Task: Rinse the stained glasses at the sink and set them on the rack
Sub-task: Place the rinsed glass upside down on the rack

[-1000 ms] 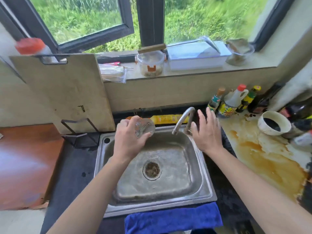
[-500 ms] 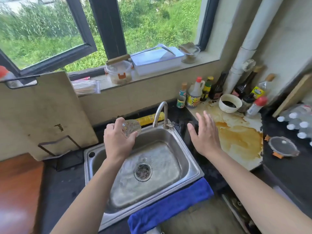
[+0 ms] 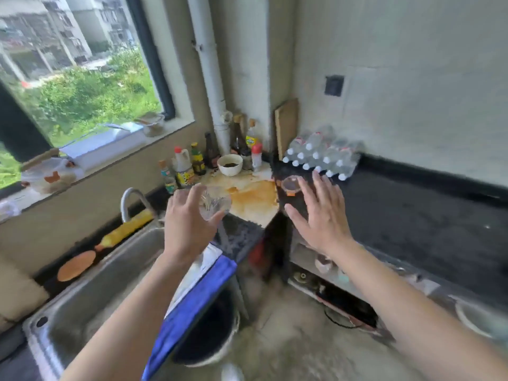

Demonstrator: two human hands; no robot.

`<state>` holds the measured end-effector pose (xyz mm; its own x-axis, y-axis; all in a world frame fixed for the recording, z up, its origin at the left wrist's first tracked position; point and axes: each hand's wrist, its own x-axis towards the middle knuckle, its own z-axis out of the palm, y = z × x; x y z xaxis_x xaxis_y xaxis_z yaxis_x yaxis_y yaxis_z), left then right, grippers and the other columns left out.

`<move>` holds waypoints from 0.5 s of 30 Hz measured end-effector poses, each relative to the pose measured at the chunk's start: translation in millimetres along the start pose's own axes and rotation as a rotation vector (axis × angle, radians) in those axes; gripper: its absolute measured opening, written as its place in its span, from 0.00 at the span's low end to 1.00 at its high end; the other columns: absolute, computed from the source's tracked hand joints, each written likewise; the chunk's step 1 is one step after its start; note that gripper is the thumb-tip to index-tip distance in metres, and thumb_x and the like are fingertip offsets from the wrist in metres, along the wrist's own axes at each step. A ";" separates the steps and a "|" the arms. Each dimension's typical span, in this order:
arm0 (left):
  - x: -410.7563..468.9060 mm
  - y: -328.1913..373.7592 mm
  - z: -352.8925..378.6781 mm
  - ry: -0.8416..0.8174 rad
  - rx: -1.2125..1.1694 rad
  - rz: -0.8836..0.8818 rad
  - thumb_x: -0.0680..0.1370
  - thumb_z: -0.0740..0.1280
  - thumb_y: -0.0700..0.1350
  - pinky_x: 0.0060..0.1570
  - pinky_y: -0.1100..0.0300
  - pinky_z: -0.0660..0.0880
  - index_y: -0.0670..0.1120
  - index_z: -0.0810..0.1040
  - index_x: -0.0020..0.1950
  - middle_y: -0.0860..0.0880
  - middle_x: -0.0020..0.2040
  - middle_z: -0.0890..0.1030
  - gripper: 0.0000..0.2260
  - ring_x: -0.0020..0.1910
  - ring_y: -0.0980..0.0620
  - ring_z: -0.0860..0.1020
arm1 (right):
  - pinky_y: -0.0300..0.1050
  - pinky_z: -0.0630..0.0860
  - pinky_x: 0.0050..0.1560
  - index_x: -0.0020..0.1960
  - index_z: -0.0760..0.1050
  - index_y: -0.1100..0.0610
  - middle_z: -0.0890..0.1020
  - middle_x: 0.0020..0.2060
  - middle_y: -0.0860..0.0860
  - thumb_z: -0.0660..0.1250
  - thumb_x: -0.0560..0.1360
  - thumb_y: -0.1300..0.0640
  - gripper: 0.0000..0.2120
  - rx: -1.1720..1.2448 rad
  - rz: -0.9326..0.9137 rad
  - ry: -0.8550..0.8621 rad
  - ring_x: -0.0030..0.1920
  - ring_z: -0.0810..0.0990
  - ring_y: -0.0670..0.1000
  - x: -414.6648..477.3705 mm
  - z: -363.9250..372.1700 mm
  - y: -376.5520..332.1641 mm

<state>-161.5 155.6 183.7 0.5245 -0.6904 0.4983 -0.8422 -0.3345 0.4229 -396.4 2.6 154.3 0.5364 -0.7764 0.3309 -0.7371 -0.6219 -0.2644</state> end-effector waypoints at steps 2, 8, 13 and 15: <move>-2.4 70.6 23.1 -0.060 -0.091 0.073 0.68 0.80 0.52 0.57 0.45 0.73 0.45 0.76 0.65 0.39 0.55 0.78 0.29 0.57 0.36 0.75 | 0.63 0.52 0.79 0.81 0.58 0.54 0.57 0.81 0.60 0.47 0.79 0.33 0.38 -0.049 0.111 0.052 0.80 0.54 0.62 -38.0 -43.9 59.1; -22.2 285.2 87.6 -0.253 -0.373 0.256 0.68 0.80 0.55 0.56 0.51 0.71 0.50 0.74 0.66 0.42 0.58 0.77 0.30 0.59 0.39 0.75 | 0.62 0.51 0.79 0.82 0.56 0.54 0.54 0.81 0.60 0.47 0.79 0.32 0.38 -0.173 0.474 0.231 0.81 0.52 0.61 -148.8 -165.1 225.5; -46.7 439.5 149.8 -0.373 -0.546 0.475 0.67 0.80 0.55 0.56 0.51 0.72 0.53 0.74 0.65 0.50 0.55 0.74 0.30 0.57 0.43 0.76 | 0.61 0.52 0.80 0.82 0.55 0.54 0.53 0.82 0.59 0.48 0.80 0.32 0.38 -0.297 0.691 0.300 0.81 0.51 0.60 -225.5 -230.8 339.9; -55.5 494.2 176.2 -0.414 -0.600 0.535 0.68 0.79 0.54 0.56 0.53 0.72 0.54 0.73 0.65 0.52 0.54 0.72 0.28 0.57 0.45 0.75 | 0.62 0.53 0.79 0.82 0.56 0.55 0.54 0.81 0.59 0.47 0.80 0.32 0.38 -0.346 0.740 0.302 0.81 0.52 0.61 -243.2 -251.1 382.9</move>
<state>-628.8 -84.4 231.7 -0.1029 -0.8717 0.4791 -0.6926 0.4085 0.5944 -912.2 -21.1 200.0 -0.2258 -0.8780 0.4221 -0.9630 0.1356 -0.2331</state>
